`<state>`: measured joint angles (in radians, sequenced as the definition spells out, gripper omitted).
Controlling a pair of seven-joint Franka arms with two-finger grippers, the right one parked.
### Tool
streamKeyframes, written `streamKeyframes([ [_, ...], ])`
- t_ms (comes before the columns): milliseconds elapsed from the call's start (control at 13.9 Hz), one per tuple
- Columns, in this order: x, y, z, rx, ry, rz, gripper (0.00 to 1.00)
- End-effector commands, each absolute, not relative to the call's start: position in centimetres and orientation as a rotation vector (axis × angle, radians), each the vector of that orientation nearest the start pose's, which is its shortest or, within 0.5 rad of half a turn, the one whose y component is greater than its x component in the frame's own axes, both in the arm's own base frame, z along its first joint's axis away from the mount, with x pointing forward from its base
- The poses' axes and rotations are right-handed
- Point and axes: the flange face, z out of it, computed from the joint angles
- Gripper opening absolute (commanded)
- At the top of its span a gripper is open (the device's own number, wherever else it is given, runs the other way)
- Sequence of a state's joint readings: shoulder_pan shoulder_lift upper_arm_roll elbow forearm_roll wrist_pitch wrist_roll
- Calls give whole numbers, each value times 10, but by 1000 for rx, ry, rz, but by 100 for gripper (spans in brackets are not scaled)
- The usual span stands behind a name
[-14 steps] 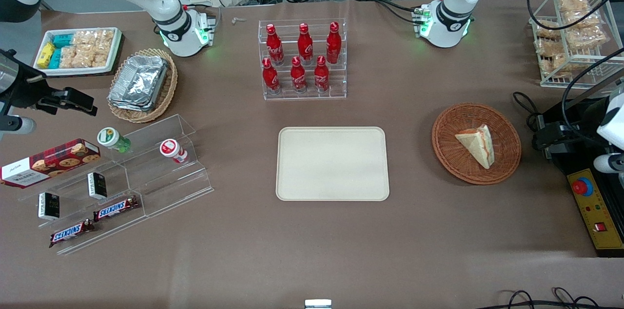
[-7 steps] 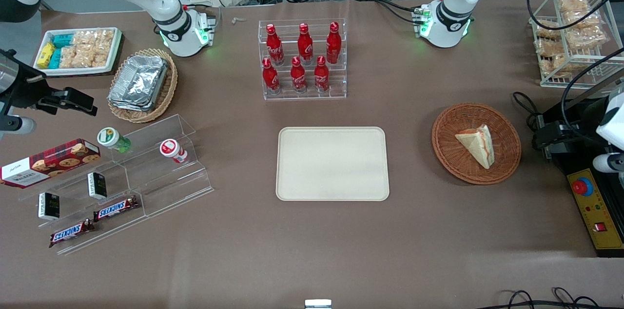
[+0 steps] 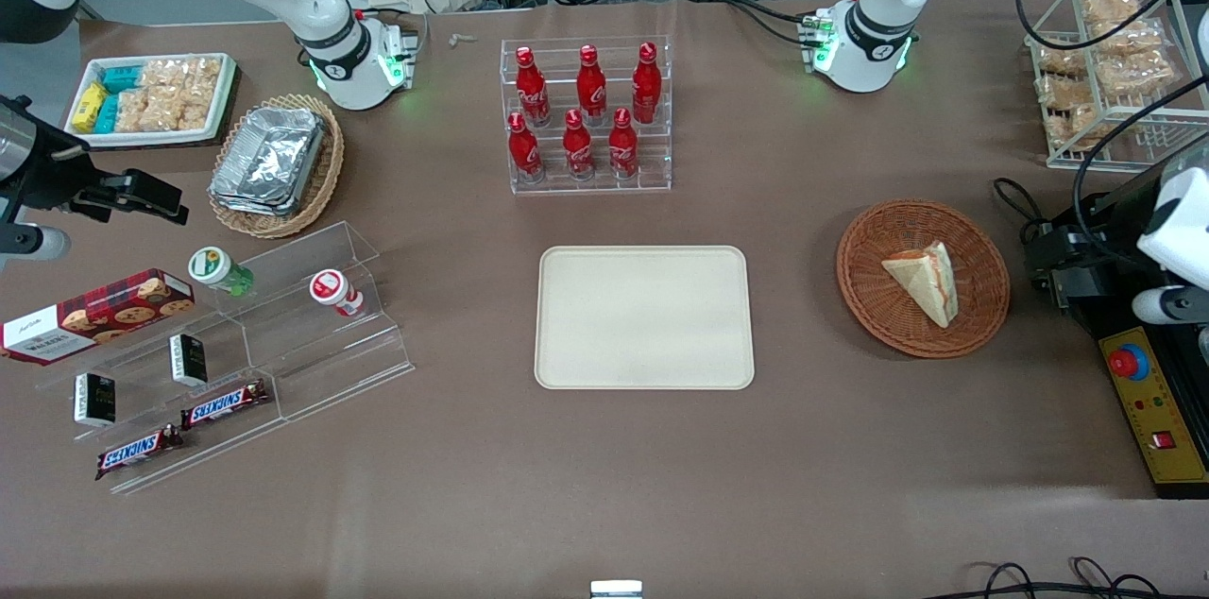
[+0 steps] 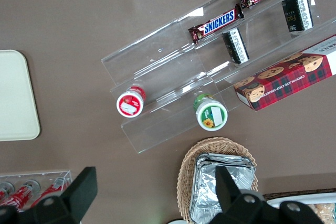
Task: Place sandwich from basket to tray
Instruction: 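Lower the open left gripper onto the wrapped sandwich in the basket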
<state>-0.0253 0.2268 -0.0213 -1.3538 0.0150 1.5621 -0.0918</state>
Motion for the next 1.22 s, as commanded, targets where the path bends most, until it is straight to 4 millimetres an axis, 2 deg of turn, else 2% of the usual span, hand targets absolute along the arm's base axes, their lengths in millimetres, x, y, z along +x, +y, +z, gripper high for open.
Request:
streamKeyframes([
  [0, 589, -26, 571, -3166, -112, -28, 100],
  [72, 581, -24, 555, -3175, -127, -25, 100],
  [216, 577, -22, 530, -3173, -161, 51, 100],
  [360, 572, -20, 499, -3148, -266, 150, 100],
  [648, 563, -12, 433, -3113, -292, 273, 100],
  [864, 547, -6, 388, -3114, -311, 239, 100],
  [1152, 530, 2, 346, -3126, -369, 172, 100],
])
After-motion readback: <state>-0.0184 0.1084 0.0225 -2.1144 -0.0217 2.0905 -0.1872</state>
